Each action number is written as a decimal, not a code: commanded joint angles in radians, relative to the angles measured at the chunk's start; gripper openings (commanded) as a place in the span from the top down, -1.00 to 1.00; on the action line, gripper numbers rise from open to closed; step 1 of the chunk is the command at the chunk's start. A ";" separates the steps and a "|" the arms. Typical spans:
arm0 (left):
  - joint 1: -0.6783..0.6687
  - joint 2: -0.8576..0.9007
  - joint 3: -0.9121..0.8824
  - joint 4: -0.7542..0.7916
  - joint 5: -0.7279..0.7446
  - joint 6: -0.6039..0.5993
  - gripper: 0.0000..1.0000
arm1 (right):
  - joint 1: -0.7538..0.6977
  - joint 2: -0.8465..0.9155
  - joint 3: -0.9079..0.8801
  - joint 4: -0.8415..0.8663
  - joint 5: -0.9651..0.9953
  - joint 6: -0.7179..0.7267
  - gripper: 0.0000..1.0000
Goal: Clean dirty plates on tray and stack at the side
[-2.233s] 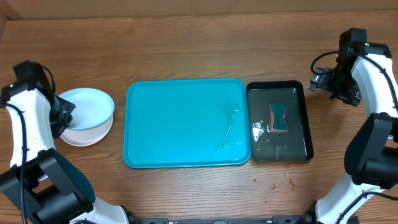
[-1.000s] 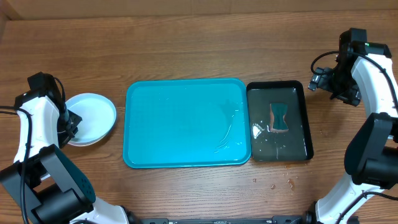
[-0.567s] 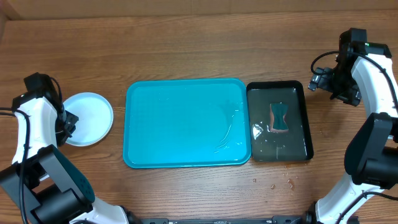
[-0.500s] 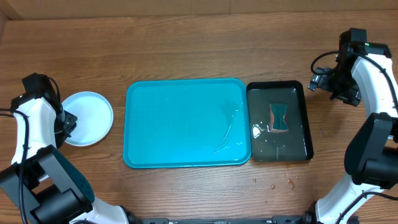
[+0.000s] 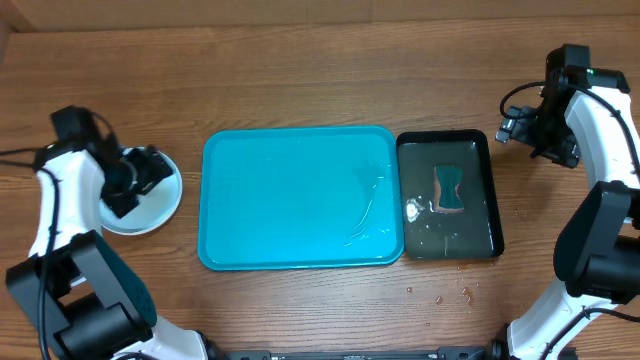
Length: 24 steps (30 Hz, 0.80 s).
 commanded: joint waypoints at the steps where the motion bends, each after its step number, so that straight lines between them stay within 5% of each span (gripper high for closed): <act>1: -0.082 -0.018 0.017 0.001 0.101 0.063 -0.86 | -0.004 -0.022 0.009 0.029 0.007 0.005 -1.00; 2: -0.107 -0.018 0.017 0.002 0.101 0.062 -1.00 | -0.002 -0.022 0.009 0.036 0.007 0.005 -1.00; 12: -0.310 -0.018 0.017 0.013 0.094 -0.072 -1.00 | -0.002 -0.022 0.009 0.073 0.007 0.005 -1.00; 24: -0.359 -0.018 0.017 0.013 0.093 -0.072 -1.00 | -0.003 -0.022 0.009 0.074 0.007 0.005 -1.00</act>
